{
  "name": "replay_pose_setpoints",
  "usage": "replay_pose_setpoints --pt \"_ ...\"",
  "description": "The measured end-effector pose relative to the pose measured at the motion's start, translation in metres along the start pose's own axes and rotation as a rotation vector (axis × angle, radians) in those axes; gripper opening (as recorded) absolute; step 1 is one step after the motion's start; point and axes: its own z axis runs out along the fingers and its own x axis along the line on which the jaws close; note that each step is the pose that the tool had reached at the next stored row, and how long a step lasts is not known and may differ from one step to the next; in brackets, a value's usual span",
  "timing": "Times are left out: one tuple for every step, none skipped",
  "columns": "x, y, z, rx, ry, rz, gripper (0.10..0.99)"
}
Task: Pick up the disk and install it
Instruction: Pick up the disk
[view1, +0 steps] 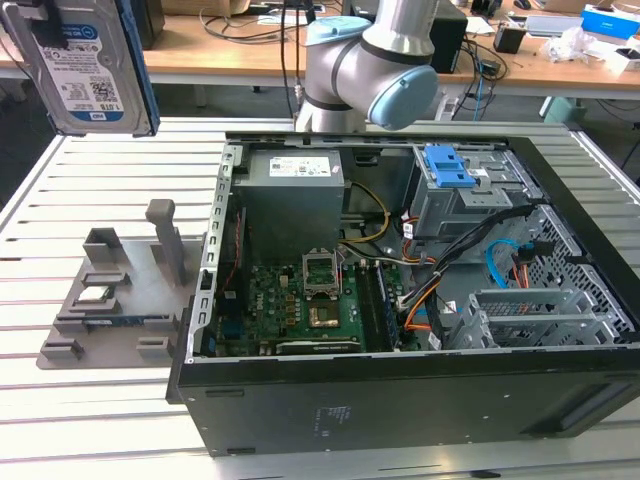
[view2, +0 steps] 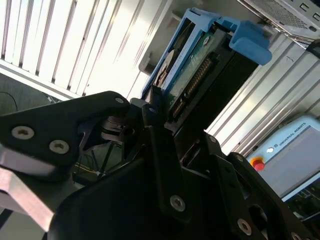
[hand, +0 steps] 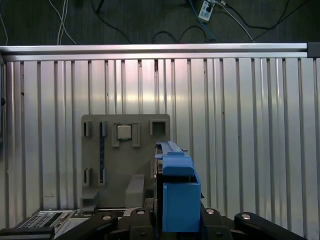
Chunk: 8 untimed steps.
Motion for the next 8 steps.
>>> replay_pose_setpoints --pt "-0.0002 -0.0116 -0.0005 0.000 0.0001 0.000 0.361" --pt "-0.0004 -0.0188 -0.0007 0.000 0.0000 0.000 0.361" --pt "-0.0006 -0.0247 -0.0008 0.000 0.0000 0.000 0.361" --pt "-0.0007 -0.0295 -0.0011 0.000 0.0001 0.000 0.361" --pt "-0.0008 -0.0379 -0.0013 0.000 0.0001 0.000 0.361" --pt "-0.0012 -0.0485 -0.0016 0.000 0.0001 0.000 0.361" --pt "-0.0013 -0.0590 -0.0020 0.000 0.0001 0.000 0.361" --pt "-0.0016 -0.0682 -0.0023 0.000 0.0001 0.000 0.361"
